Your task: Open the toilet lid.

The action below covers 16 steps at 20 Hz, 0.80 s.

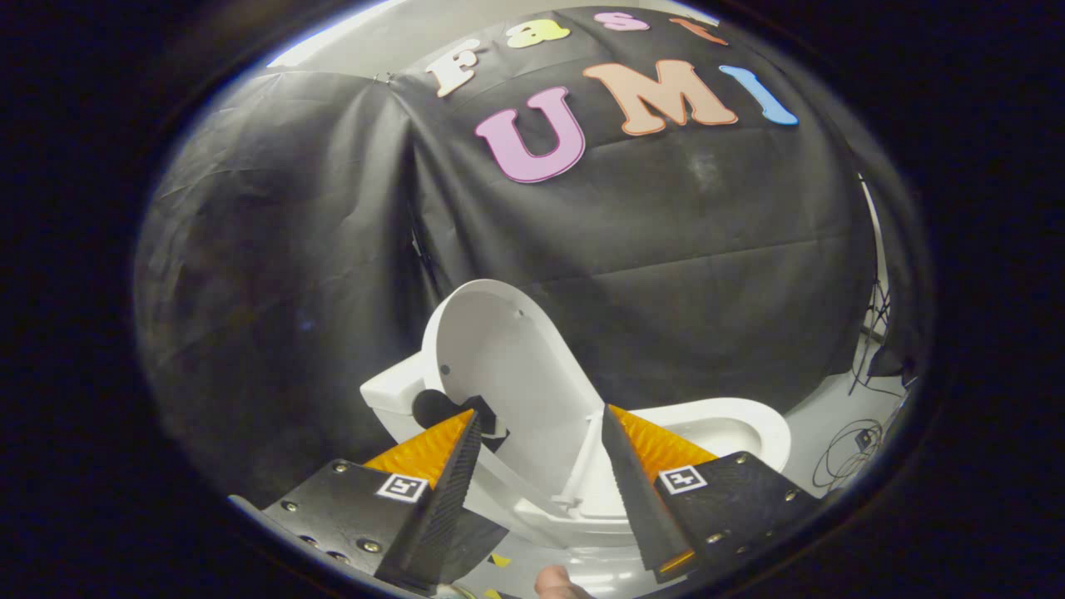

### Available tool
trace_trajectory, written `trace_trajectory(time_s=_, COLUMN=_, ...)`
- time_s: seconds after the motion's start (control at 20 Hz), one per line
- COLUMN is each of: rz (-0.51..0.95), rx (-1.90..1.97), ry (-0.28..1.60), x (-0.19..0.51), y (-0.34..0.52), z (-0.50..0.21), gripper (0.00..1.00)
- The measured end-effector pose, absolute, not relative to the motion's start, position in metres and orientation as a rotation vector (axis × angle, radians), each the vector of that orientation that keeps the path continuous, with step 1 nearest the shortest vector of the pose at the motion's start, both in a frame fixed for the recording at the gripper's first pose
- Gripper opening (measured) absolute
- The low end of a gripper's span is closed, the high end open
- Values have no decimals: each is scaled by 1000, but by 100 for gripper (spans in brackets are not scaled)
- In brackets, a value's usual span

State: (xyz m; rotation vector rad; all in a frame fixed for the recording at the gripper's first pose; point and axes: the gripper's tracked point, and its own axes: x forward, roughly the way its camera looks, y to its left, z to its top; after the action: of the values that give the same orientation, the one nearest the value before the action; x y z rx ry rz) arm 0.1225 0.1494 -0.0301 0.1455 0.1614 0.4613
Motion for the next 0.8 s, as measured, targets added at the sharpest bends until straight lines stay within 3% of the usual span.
trace_trajectory(time_s=0.35, rz=343, rx=94, ry=145, x=131, y=94, z=-25, gripper=86)
trace_trajectory(time_s=0.5, rz=305, rx=57, ry=121, x=129, y=70, z=-21, gripper=98)
trace_trajectory(time_s=0.8, rz=224, rx=-26, ry=56, x=125, y=18, z=-13, gripper=99)
